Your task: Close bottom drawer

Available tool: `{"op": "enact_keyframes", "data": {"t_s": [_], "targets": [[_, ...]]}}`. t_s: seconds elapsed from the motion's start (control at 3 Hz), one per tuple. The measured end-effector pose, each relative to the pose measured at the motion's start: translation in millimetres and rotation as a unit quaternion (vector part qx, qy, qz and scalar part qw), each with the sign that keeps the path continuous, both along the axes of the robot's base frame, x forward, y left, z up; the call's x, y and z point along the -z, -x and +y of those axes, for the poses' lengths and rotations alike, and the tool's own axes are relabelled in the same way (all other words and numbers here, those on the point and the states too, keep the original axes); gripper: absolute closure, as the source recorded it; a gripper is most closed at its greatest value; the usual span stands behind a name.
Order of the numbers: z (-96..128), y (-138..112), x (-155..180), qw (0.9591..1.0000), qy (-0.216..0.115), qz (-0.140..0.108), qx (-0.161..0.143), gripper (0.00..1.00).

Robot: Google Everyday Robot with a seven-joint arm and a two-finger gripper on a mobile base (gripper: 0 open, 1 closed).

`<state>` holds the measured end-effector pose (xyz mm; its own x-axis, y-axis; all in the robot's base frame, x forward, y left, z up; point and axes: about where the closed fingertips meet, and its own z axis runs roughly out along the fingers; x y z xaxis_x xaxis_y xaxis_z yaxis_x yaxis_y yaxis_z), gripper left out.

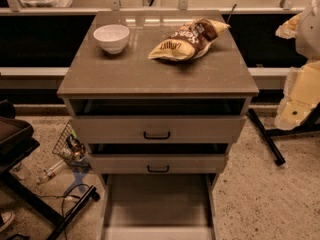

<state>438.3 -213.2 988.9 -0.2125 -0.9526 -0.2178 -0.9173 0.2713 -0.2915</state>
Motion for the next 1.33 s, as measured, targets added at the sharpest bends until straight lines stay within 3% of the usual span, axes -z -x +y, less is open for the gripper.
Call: {"op": "enact_keyframes", "data": {"t_s": [0.67,1.0,1.33], "targets": [[-1.2,-1.3,13.8,0.9999,-0.016,-0.003,0.004,0.00],[-2.6,4.7,65.8,0.9979,-0.064,-0.007,0.006,0.00],[-7.5,27.2,137.5,0.9916,-0.129,-0.006,0.000,0.00]]}}
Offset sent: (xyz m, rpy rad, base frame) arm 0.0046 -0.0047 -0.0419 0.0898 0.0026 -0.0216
